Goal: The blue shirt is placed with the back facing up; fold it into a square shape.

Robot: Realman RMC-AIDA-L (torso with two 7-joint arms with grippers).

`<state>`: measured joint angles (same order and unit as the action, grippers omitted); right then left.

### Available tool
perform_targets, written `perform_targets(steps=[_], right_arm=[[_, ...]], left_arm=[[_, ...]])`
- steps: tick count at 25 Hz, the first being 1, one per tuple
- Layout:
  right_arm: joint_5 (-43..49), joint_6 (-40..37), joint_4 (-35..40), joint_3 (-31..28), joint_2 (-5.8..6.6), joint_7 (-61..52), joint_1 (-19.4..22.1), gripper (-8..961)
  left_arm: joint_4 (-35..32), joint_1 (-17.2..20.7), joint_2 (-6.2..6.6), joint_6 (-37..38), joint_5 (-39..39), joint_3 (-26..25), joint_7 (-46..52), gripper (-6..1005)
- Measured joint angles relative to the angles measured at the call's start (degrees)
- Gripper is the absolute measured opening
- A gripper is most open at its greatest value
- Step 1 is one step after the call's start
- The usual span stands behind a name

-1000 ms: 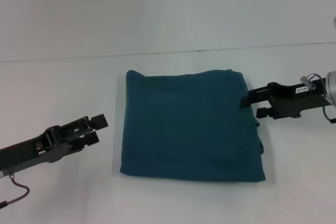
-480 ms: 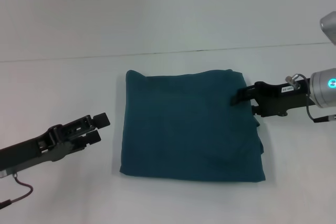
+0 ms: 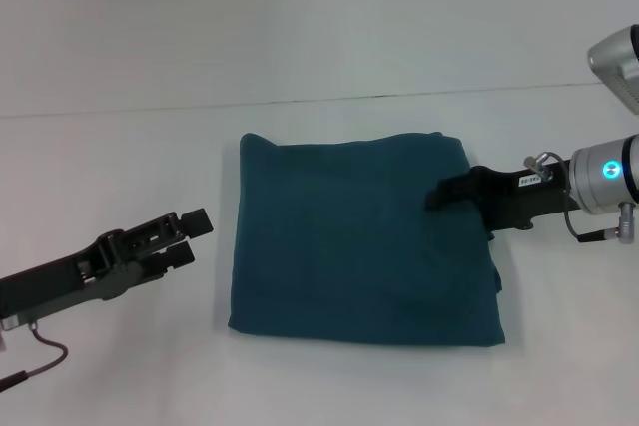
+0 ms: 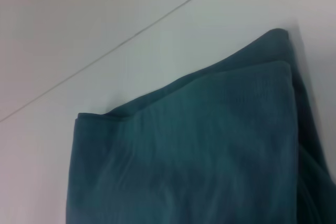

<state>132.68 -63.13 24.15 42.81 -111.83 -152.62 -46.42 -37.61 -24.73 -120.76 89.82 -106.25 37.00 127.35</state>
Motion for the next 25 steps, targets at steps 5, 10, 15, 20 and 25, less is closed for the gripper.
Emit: perform_targets(steps=[5,10,15,20,25], right_arm=[[-0.07,1.42,0.28,0.1,-0.97,0.05,-0.13,651],[-2.0,1.49,0.83,-0.36,-1.68,2.52,-0.11,597],[-3.87,0.74,1.04,-0.02,-1.7,3.84,0.25,379],[-3.89,-2.62,2.12,-0.41,-1.21,3.21,0.53,221],[-3.68,-3.02,2.47,-0.27,-0.88,2.53,0.54,111]], left_arm=[[0.08,-0.1,-0.06,-0.38,0.0,0.0,-0.07,932],[0.54,-0.34,0.02,-0.46,0.0,0.0,-0.09,932],[0.98,-0.57,0.19,-0.86,0.0,0.0,-0.09,932],[0.98,-0.59,0.18,-0.9,0.0,0.0,-0.09,933],[1.01,-0.59,0.17,-0.91,0.0,0.0,-0.09,933]])
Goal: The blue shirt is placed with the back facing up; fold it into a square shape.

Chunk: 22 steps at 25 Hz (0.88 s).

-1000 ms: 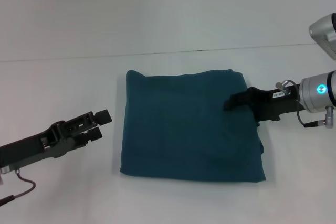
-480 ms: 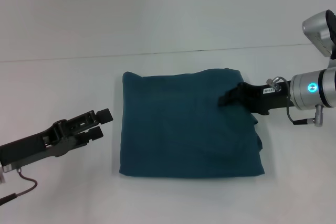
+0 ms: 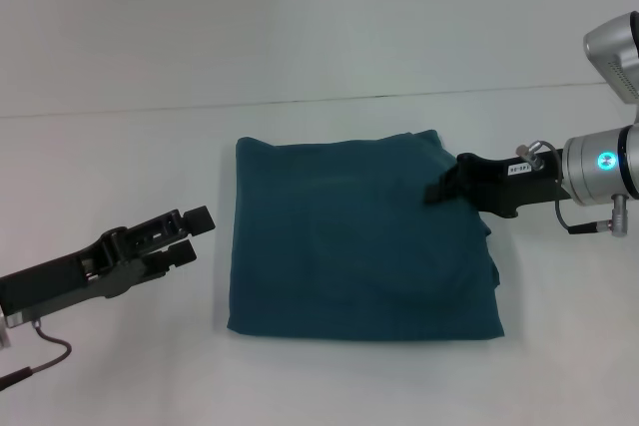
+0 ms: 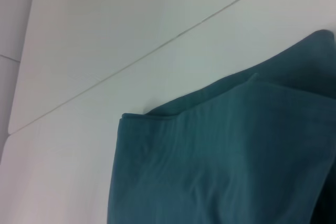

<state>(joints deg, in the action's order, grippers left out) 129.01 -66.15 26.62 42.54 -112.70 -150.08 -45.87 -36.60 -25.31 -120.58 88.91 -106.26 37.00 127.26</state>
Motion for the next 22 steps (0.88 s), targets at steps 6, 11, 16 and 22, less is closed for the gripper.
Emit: perform_targets(steps=[6,11,16,22], right_arm=[[0.42,0.53,0.02,0.29,-0.15,0.54,0.0,59],[0.46,0.11,0.02,0.34,0.1,0.43,0.41,65],[0.14,0.29,0.09,-0.25,0.23,1.78,0.71,76],[-0.04,0.41,1.62,-0.38,0.63,1.48,1.29,221]], left_arm=[[0.4,0.0,0.01,-0.06,0.0,-0.07,0.0,933],[0.47,0.14,0.07,-0.06,0.0,-0.74,0.0,932],[0.51,0.09,0.09,-0.06,0.01,-0.79,0.0,932],[0.57,-0.09,0.09,-0.09,0.05,-0.79,0.0,932]])
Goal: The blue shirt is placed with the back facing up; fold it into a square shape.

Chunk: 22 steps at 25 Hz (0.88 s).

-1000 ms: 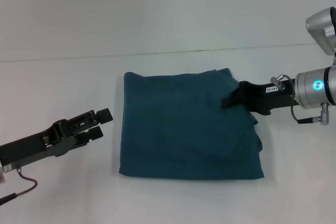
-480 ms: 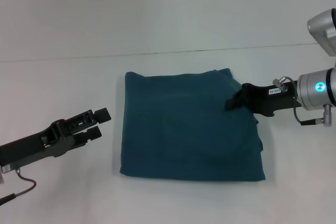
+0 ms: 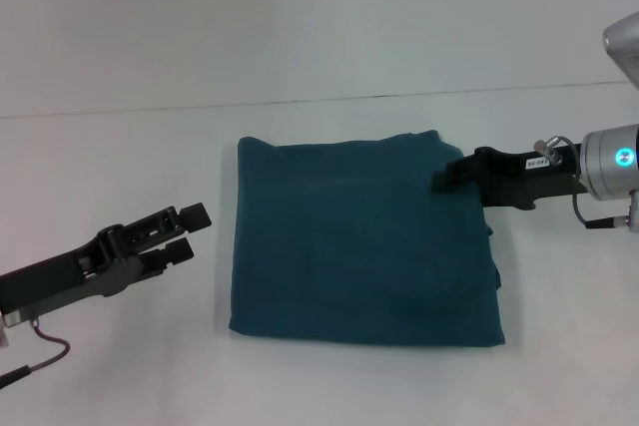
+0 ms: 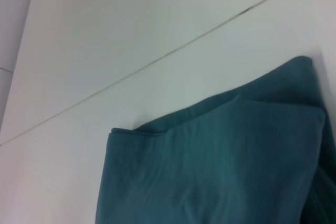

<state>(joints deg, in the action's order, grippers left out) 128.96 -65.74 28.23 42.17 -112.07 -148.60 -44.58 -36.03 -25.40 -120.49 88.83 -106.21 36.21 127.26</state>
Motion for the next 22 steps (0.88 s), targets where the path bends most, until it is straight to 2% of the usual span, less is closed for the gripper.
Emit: perform_targets(steps=[2,4,9,15,22], right_arm=[[-0.01,0.02,0.33,-0.01,0.12,0.0,0.14,292],[-0.03,0.67,0.59,-0.28,0.19,0.07,0.25,509],[-0.04,2.83,0.68,-0.51,0.18,0.37,-0.3,540],[-0.04,5.71,0.29,-0.21,-0.4,0.95,-0.81,577],[0.2,6.65,-0.69,-0.24,-0.78,0.25,-0.99,558]], left_arm=[[0.0,-0.09,0.0,-0.02,0.02,0.0,0.01,932],[0.0,-0.11,0.0,-0.05,0.03,0.0,0.04,932],[0.0,-0.06,0.0,-0.19,0.04,0.0,0.13,933],[0.01,0.03,0.0,-0.23,0.04,0.0,0.34,933],[0.43,-0.1,0.0,-0.24,0.04,0.0,0.49,933]])
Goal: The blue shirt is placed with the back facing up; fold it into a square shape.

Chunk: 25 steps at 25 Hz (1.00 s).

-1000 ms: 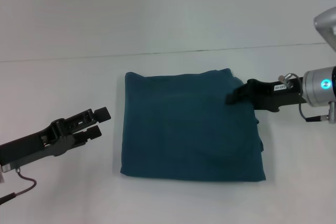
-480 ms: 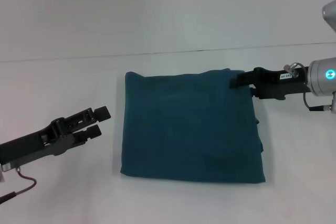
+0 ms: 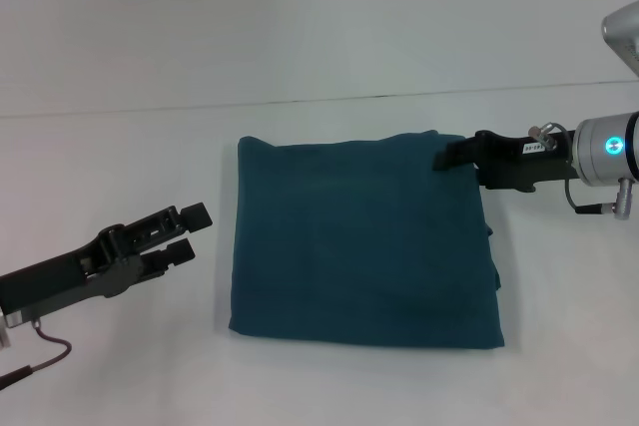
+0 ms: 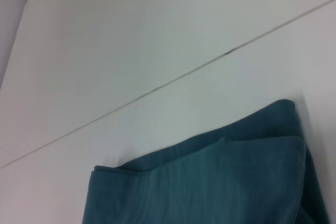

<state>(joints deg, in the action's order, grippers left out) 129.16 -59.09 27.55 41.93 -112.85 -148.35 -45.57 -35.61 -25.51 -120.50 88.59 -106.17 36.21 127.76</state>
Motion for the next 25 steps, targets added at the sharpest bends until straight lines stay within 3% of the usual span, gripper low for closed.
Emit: perform_targets(steps=[4,15,25], right_arm=[[-0.22,0.14,0.33,-0.41,-0.09,0.23,0.23,547],[-0.16,1.21,0.74,0.16,-0.47,1.6,-0.47,134],[-0.04,0.82,2.93,0.17,-0.47,2.48,-0.95,17]], left_arm=[[0.08,0.0,0.0,0.0,0.0,0.0,0.02,932],[0.1,0.02,0.05,0.01,0.0,0.0,0.12,932],[0.06,-0.17,0.16,0.06,0.0,-0.18,0.18,932]])
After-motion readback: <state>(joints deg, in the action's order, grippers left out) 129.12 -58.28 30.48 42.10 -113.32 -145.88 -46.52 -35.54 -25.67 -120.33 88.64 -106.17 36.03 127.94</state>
